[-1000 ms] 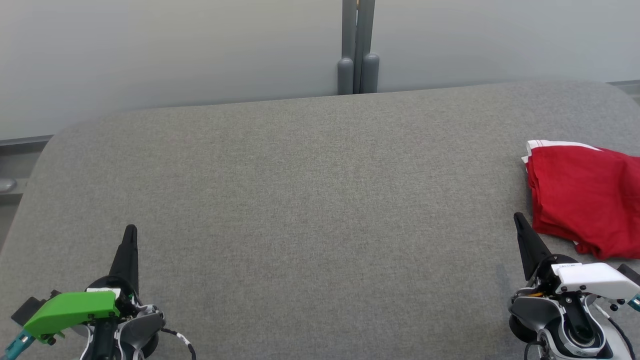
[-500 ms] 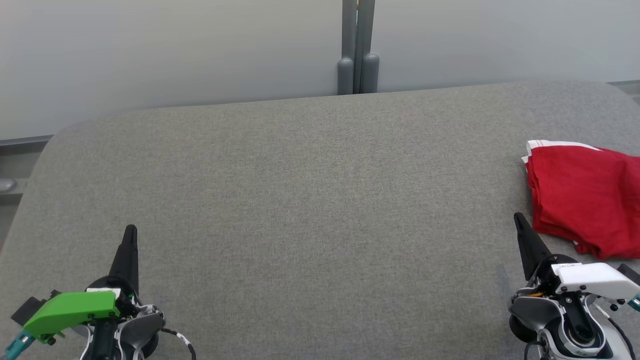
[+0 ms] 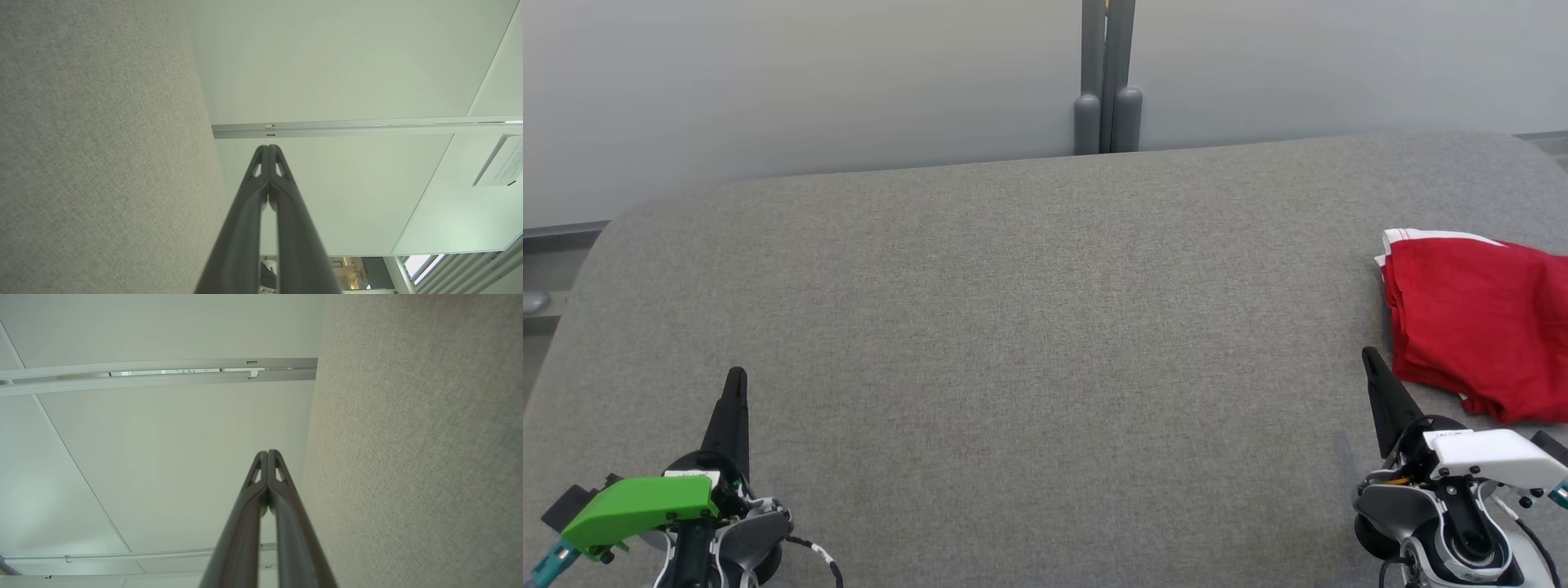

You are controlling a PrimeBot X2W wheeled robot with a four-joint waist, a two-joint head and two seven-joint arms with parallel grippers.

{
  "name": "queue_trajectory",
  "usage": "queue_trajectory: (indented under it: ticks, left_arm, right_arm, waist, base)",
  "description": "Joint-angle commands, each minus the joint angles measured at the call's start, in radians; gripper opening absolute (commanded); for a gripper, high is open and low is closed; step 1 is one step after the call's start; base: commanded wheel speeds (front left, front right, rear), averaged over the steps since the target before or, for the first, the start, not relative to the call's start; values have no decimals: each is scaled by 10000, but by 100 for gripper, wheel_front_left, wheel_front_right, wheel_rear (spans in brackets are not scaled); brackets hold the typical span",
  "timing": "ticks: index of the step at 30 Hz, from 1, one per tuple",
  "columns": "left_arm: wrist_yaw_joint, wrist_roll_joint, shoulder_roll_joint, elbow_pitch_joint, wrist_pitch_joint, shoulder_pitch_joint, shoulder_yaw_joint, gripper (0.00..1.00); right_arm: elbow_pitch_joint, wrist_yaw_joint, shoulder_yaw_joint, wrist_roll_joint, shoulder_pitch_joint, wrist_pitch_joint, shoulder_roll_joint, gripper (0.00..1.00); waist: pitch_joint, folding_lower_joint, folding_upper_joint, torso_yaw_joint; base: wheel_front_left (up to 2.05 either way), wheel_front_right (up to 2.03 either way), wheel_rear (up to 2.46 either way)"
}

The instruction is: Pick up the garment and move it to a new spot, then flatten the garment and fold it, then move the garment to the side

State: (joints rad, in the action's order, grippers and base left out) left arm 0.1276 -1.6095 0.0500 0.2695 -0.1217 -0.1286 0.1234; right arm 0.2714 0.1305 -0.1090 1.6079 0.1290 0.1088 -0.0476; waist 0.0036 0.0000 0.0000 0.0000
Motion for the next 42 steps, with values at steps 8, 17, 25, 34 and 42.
queue_trajectory:
  ticks: [8, 17, 25, 34, 42]
  left_arm:
    - [57, 4, -3, -10, 4, -92, 7, 0]
    - [57, 3, -3, -10, 4, -92, 7, 0]
    - [57, 3, -2, -11, 5, -92, 6, 0]
    - [57, 3, -2, -11, 5, -92, 6, 0]
    - [57, 3, -2, -11, 5, -92, 6, 0]
  right_arm:
    - [-30, 4, -14, 56, 106, 48, -49, 0]
    - [-30, 4, -13, 56, 106, 47, -49, 0]
    - [-31, 4, -13, 57, 106, 47, -49, 0]
    - [-31, 4, -13, 57, 106, 47, -50, 0]
    - [-31, 4, -13, 57, 106, 47, -50, 0]
  waist:
    - [0, 0, 0, 0]
    - [0, 0, 0, 0]
    - [0, 0, 0, 0]
    - [0, 0, 0, 0]
    - [0, 0, 0, 0]
  base:
    - [0, 0, 0]
    - [0, 0, 0]
    - [0, 0, 0]
    - [0, 0, 0]
    - [0, 0, 0]
